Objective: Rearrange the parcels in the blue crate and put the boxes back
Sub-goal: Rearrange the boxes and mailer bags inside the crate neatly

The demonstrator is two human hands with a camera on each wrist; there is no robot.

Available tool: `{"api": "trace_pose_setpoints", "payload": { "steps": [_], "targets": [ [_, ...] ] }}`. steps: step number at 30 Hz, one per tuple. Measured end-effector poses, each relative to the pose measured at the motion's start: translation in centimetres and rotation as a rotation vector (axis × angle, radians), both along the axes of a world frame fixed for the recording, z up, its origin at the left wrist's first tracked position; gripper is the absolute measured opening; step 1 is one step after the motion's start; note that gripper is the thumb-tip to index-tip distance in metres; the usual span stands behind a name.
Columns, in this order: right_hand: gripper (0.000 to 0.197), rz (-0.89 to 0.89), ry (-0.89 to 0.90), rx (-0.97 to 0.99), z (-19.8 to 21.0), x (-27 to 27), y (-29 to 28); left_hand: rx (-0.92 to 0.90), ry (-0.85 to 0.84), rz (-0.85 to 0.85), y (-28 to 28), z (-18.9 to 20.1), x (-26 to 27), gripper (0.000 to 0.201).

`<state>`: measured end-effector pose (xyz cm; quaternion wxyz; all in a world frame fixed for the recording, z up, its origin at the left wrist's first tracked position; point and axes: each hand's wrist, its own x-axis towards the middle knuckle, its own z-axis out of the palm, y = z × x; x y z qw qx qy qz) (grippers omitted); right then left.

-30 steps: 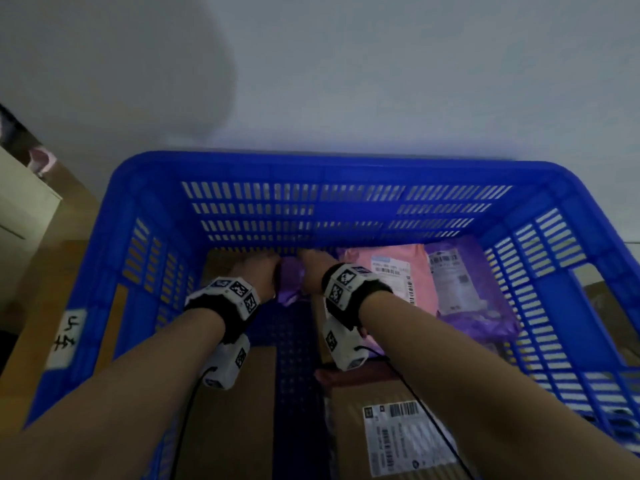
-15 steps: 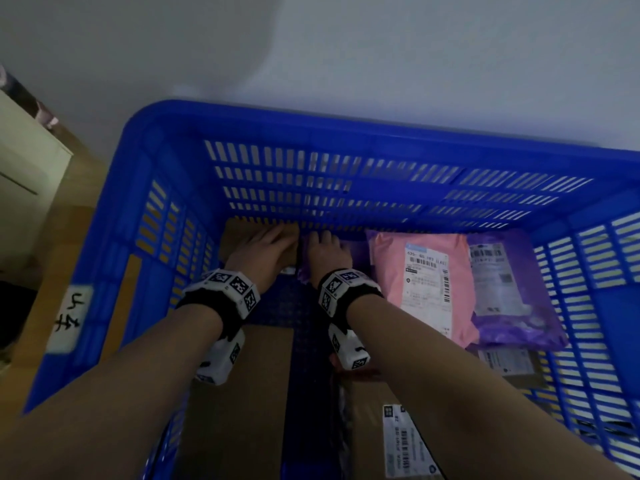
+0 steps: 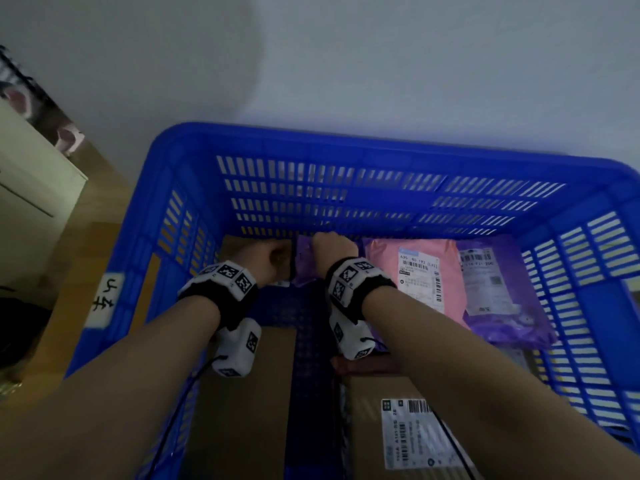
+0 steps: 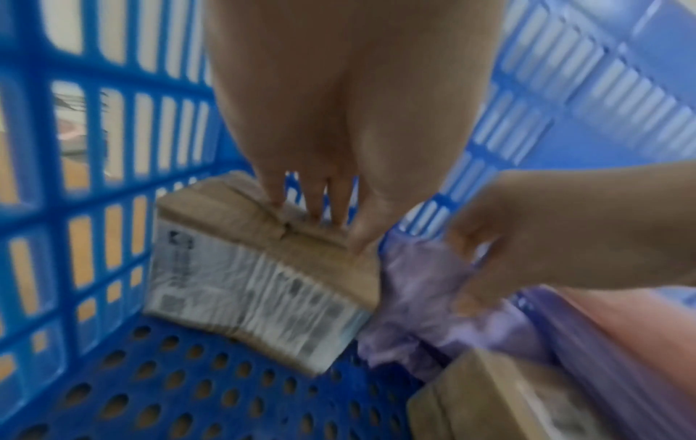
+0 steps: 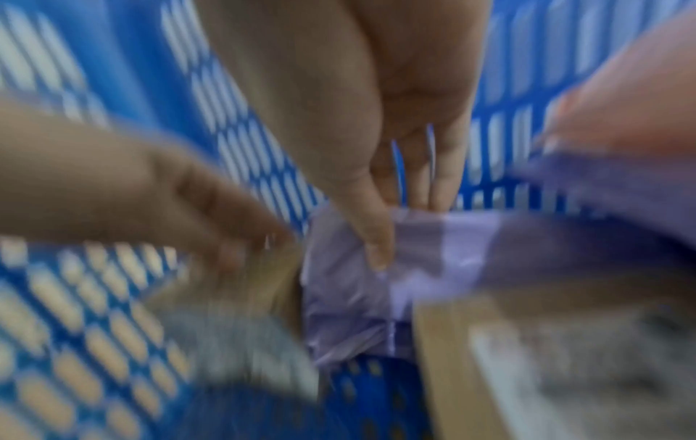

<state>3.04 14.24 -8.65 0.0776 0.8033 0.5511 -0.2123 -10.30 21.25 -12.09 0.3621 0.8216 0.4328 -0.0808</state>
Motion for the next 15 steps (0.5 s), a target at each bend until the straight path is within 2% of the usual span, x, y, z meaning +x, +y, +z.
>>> {"api": "trace_pose_setpoints", "payload": {
  "steps": [3, 8, 12, 15],
  "targets": [
    [0.026, -0.049, 0.059, 0.039, 1.5, 1.0, -0.3, -0.021, 0.046, 0.112, 0.2, 1.0, -0.4, 0.045],
    [0.018, -0.049, 0.205, 0.126, 3.8, 3.0, -1.7, -0.064, -0.040, 0.293, -0.8, 3.4, -0.2, 0.036],
    [0.011, -0.127, 0.396, 0.345, 4.8, 4.3, -2.7, -0.245, -0.127, 0.435, -1.5, 5.2, -0.3, 0.043],
    [0.024, -0.117, 0.571, 0.495, 5.8, 4.8, -3.5, -0.469, -0.293, 0.627, -2.6, 6.9, -0.5, 0.054]
  ]
}}
